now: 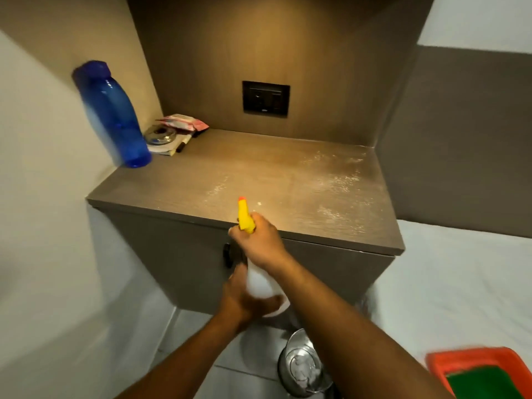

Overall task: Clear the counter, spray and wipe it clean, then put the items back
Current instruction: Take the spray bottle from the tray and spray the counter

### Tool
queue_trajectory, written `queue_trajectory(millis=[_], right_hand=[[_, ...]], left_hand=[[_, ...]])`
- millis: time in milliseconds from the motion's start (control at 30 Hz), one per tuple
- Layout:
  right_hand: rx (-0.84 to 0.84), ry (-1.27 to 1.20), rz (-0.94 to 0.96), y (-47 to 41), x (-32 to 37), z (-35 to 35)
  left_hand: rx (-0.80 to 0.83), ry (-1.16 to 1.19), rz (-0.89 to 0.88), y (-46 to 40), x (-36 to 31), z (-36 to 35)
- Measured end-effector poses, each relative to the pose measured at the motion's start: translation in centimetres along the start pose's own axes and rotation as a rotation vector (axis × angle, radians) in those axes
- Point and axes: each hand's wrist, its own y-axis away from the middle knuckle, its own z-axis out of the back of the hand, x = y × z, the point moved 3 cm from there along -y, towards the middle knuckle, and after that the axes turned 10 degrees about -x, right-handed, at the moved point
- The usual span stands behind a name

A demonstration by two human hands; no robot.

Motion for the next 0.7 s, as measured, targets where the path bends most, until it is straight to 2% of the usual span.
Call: queue_trajectory(millis=[67,167,267,333,467,600,700], right_hand=[[0.055,0.084,-0.018,0.1,-0.2,-2.7],[0.005,0.191,-0.059,0.3,-1.1,-4.3],[-0.122,0.164,-0.096,0.3,-1.8,-3.6],[-0.198,0.048,-0.098,0.2,-2.1,-2.1],[-0.361,-0.112,-0.117,0.4,-3.1,3.3],[-0.643,-0.013,-0.226,1.5,-5.1,10.2],[-0.71,0.041,-0.302,2.1,-6.0,12.9]], left_hand=[[0.02,0.078,0.115,0.7,2.3,1.2],[0.083,0.102,0.169,1.2,3.9,1.8],[0.155,-0.012,0.087,0.1,3.6,1.5],[0.188,-0.108,0.018,-0.8,2.5,1.0],[0.283,-0.101,-0.153,-1.3,-0.8,-1.5],[0.413,-0.151,-0.293,0.0,-5.0,-6.0],[0.518,-0.138,-0.27,1.1,-6.5,-8.4]])
